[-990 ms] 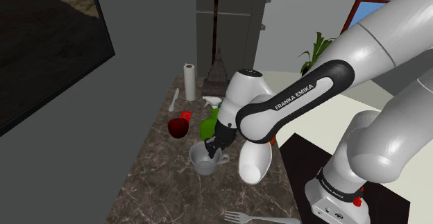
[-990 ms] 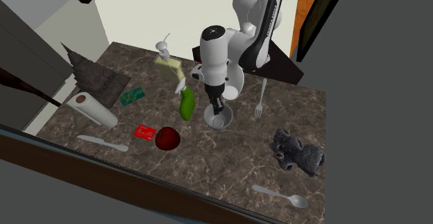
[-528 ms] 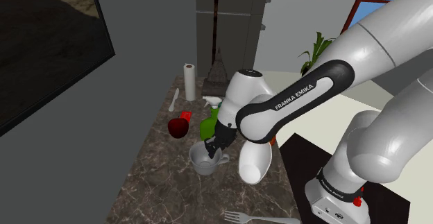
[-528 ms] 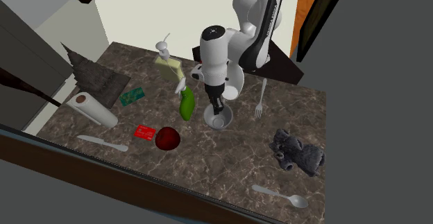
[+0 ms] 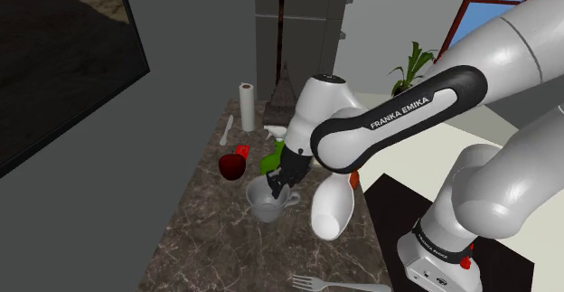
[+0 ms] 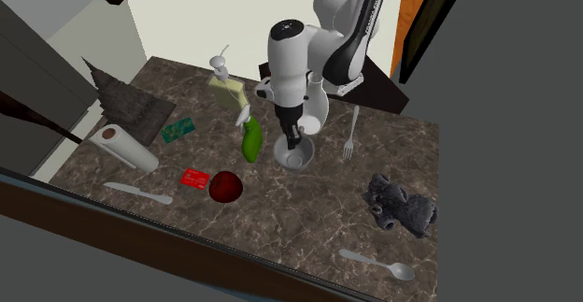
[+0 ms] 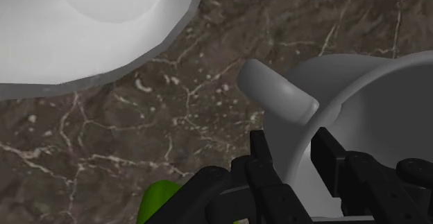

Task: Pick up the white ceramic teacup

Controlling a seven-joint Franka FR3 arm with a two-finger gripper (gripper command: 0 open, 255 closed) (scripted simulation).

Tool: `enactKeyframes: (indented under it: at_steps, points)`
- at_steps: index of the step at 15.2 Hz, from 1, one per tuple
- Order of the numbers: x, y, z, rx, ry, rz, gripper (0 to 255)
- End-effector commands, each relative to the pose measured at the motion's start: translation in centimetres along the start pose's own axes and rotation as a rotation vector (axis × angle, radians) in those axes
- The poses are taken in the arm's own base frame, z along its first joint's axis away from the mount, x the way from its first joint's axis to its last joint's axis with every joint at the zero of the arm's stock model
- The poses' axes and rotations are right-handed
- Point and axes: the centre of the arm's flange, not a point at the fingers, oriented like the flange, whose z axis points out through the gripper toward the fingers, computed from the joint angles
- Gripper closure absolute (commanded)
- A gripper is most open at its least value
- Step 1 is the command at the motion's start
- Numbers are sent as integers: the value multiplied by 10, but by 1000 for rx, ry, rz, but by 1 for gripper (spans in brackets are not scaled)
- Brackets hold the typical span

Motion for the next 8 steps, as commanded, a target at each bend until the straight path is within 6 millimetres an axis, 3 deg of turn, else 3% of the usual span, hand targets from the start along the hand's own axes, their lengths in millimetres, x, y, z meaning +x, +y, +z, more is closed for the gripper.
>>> enactKeyframes:
  at_steps: [1,8]
  points:
    - [0,-3,-10,0,0,0,255]
    - [3,-11,-42,0,0,0,255]
